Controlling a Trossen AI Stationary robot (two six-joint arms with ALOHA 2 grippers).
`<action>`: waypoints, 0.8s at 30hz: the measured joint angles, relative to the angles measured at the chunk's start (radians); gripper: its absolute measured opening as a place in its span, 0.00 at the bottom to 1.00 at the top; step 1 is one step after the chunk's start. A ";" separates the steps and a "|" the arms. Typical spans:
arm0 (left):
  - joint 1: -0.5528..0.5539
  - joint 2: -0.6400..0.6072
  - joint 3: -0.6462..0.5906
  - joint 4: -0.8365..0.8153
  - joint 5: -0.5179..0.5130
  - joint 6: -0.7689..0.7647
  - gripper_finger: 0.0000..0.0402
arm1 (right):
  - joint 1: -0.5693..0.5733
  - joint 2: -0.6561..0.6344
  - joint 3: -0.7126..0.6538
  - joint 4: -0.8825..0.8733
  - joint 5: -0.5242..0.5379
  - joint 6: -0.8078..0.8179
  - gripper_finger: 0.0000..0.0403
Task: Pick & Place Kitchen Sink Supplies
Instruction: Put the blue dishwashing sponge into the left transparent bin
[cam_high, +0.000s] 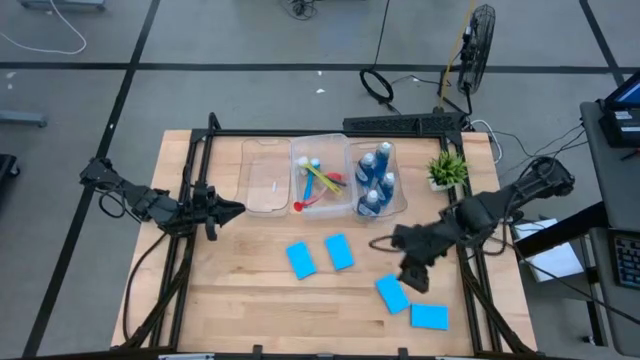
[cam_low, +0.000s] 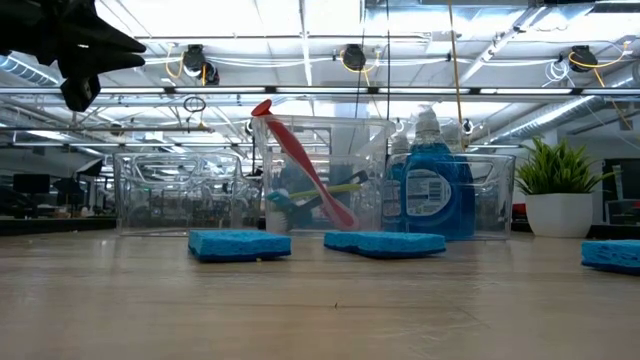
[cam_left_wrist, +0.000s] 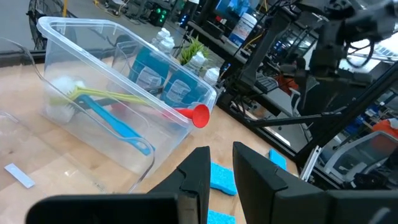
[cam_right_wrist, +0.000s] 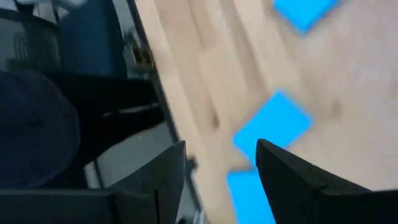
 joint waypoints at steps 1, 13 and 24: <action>0.000 0.000 0.000 0.000 0.000 -0.001 0.18 | 0.023 0.002 0.000 -0.016 -0.009 0.044 0.45; 0.000 0.000 0.000 0.000 0.000 0.001 0.18 | 0.277 0.005 -0.249 0.153 -0.032 0.208 0.45; 0.000 0.000 0.000 0.000 0.000 -0.031 0.18 | 0.361 0.005 -0.626 0.436 -0.125 0.335 0.45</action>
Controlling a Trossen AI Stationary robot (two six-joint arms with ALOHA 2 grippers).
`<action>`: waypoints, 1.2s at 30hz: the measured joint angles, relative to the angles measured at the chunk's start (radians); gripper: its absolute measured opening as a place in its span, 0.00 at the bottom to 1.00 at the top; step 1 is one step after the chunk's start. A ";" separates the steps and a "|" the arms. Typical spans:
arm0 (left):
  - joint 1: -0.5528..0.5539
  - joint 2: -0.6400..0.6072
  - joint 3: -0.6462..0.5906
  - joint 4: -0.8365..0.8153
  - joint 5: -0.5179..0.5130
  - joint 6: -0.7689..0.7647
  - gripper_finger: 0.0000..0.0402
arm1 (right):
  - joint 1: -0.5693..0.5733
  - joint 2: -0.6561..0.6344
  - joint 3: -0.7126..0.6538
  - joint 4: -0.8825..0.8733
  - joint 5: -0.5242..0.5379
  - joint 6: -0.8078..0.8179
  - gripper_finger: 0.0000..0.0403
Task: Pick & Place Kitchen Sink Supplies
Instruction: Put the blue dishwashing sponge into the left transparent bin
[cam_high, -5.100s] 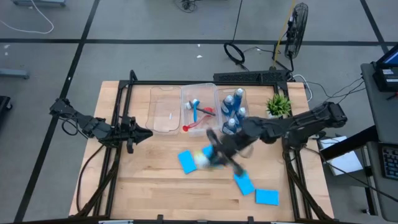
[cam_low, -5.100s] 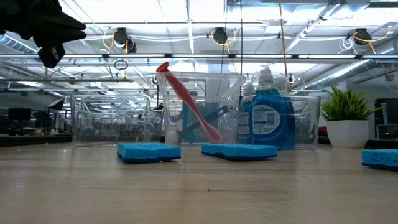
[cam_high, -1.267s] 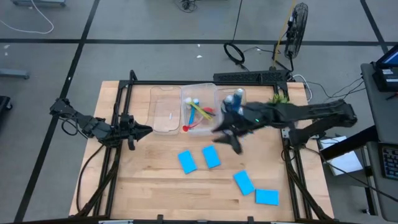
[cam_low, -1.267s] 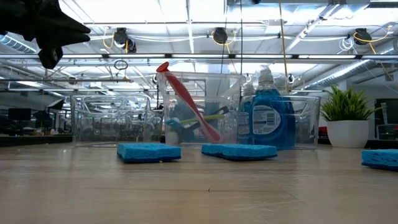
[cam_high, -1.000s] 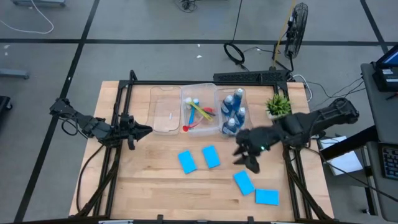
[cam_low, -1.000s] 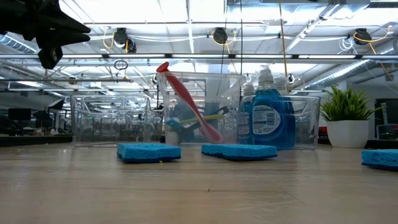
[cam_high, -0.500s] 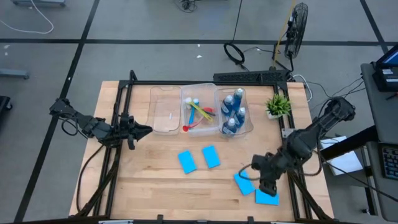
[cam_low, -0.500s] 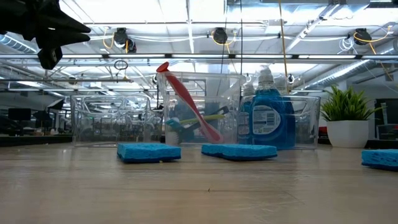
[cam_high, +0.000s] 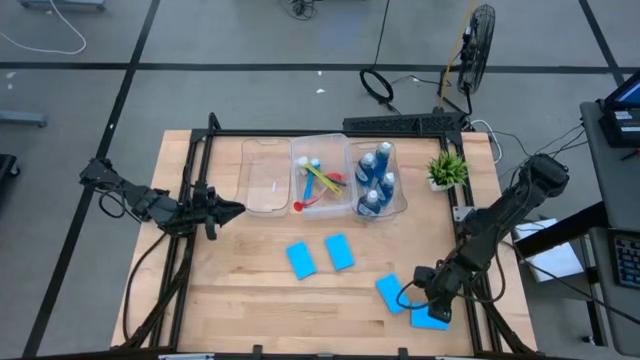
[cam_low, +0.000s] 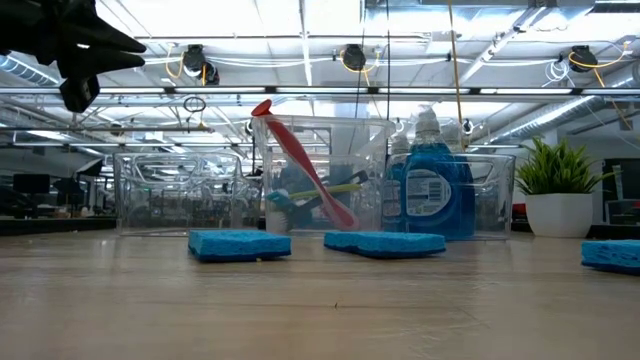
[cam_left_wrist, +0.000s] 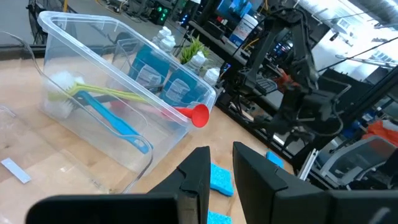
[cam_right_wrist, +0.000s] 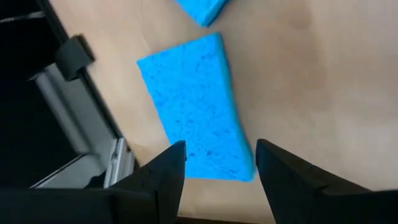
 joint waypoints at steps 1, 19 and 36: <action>0.000 0.000 0.000 0.000 0.000 -0.008 0.18 | 0.000 0.000 -0.021 0.038 -0.019 0.003 0.45; 0.000 0.000 0.000 0.000 0.000 -0.042 0.18 | 0.021 0.219 -0.053 0.203 -0.041 -0.035 0.44; 0.000 0.000 0.000 0.010 0.000 -0.050 0.18 | 0.021 0.300 -0.053 -0.006 0.069 0.073 0.16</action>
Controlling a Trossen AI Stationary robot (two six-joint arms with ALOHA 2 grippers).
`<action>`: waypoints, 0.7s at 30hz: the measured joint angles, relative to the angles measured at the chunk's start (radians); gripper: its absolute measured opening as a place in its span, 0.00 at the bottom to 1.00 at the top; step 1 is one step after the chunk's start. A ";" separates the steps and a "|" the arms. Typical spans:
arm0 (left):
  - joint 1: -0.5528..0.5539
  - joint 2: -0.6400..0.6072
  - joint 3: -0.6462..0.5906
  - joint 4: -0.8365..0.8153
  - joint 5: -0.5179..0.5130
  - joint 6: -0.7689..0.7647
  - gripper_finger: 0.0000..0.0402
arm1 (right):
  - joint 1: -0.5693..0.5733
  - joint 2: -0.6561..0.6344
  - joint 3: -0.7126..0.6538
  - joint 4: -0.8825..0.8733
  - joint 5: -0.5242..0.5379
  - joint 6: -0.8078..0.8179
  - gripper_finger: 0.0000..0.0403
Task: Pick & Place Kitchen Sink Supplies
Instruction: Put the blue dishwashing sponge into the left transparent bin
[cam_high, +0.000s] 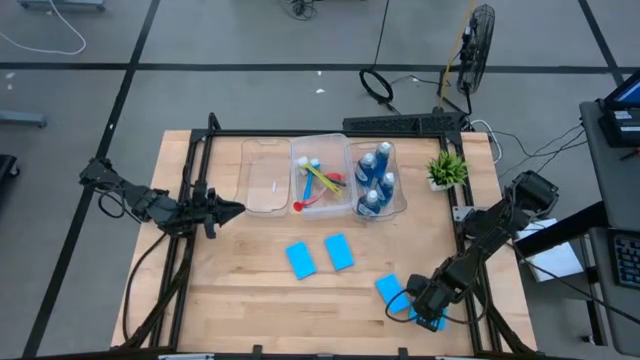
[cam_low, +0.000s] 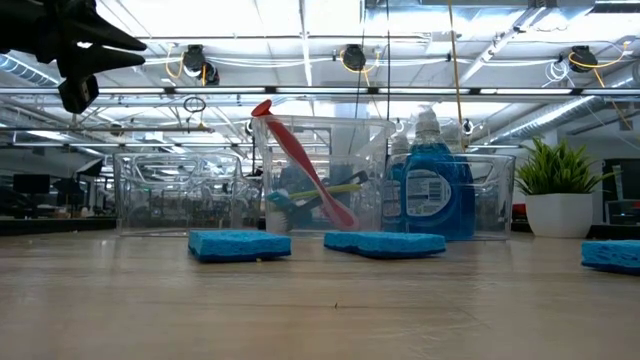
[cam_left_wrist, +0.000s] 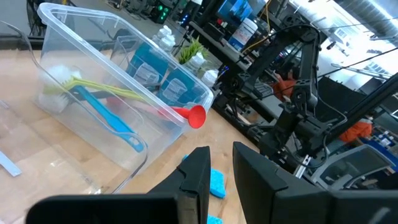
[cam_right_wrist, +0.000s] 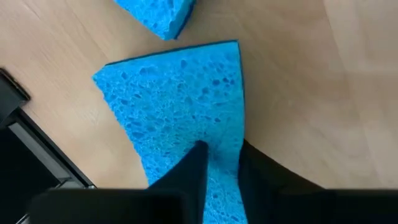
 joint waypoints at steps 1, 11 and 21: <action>0.000 0.000 0.000 0.000 0.000 0.000 0.18 | 0.000 0.000 0.000 0.000 0.000 0.001 0.14; 0.000 0.000 0.000 -0.001 0.001 0.001 0.18 | -0.002 -0.004 -0.002 -0.038 -0.055 0.020 0.01; 0.000 0.000 0.000 -0.002 0.001 0.008 0.18 | 0.000 -0.151 -0.007 -0.167 -0.074 0.091 0.00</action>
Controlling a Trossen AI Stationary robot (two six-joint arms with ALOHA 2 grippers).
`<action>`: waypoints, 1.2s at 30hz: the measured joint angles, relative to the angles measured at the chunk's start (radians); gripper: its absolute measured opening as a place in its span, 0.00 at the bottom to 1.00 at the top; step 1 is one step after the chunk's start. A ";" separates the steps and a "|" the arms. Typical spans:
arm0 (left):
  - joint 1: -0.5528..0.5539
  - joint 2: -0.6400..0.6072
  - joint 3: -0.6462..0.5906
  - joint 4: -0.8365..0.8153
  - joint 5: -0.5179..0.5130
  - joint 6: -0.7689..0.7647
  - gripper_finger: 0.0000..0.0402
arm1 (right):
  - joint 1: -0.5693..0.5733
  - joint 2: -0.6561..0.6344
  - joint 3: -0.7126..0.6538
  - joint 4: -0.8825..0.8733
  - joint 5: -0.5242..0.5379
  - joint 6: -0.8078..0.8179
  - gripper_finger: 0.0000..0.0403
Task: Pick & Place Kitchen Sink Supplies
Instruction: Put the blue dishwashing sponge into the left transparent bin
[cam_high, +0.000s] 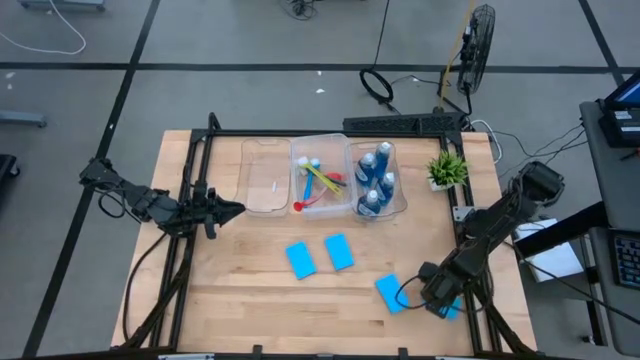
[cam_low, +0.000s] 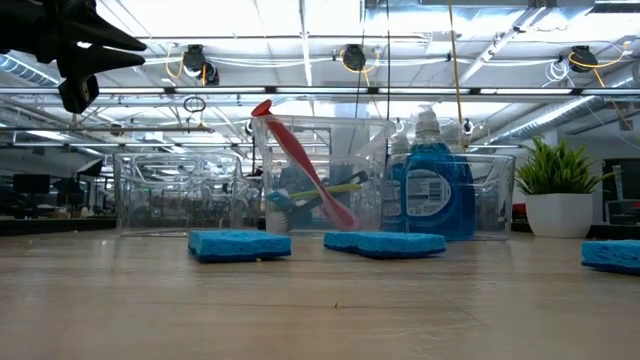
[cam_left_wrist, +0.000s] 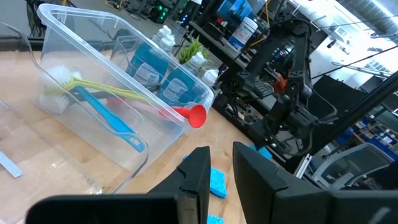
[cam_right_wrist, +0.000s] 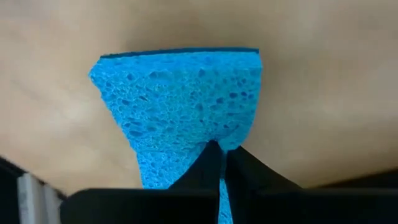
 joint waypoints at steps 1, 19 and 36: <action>0.000 0.000 0.000 0.000 0.000 0.000 0.18 | 0.000 -0.025 0.000 -0.008 0.001 0.006 0.00; 0.000 0.000 0.000 0.001 0.002 -0.001 0.18 | 0.002 -0.513 -0.001 0.147 0.556 -0.042 0.00; 0.000 0.000 0.000 0.001 0.002 -0.001 0.18 | 0.000 -0.544 0.001 1.278 0.597 -1.208 0.00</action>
